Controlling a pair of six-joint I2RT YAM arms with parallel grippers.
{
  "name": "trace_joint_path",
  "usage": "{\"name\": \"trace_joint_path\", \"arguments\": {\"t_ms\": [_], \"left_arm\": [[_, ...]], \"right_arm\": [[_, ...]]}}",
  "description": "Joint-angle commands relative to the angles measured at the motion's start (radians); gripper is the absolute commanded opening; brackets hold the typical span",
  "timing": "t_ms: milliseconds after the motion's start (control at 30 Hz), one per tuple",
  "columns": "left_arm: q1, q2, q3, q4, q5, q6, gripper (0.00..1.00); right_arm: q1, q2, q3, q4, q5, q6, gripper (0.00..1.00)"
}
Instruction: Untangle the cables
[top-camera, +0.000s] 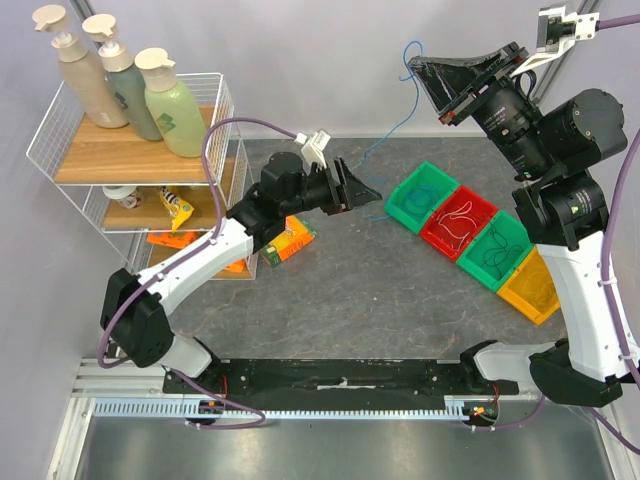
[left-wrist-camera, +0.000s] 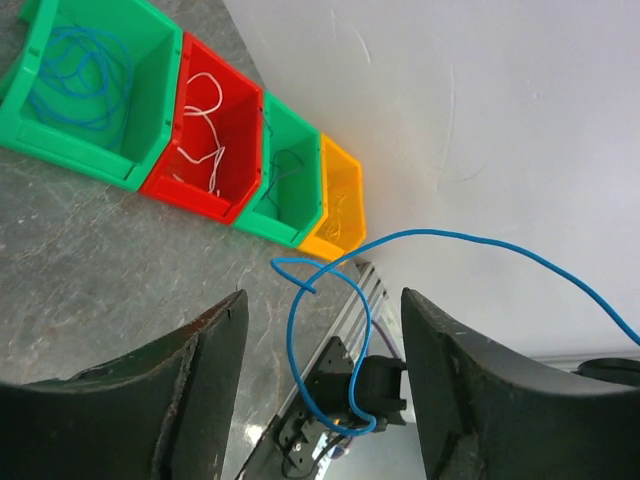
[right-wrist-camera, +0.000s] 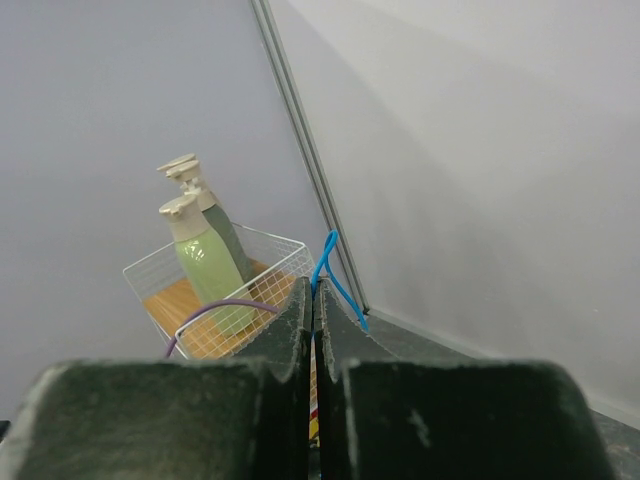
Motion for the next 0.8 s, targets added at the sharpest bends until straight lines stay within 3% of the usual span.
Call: {"name": "trace_joint_path", "arguments": {"t_ms": [0, 233, 767], "left_arm": [[-0.063, -0.053, -0.009, -0.139, -0.03, 0.1, 0.71], [-0.112, -0.15, -0.061, -0.176, -0.233, 0.206, 0.79], [-0.14, -0.115, -0.035, -0.164, -0.266, 0.182, 0.8]], "right_arm": [[-0.003, -0.002, 0.022, 0.026, -0.005, 0.001, 0.0], [-0.003, 0.006, 0.022, 0.03, -0.014, 0.007, 0.0], [-0.003, 0.007, 0.019, 0.044, -0.031, 0.043, 0.0]]}}
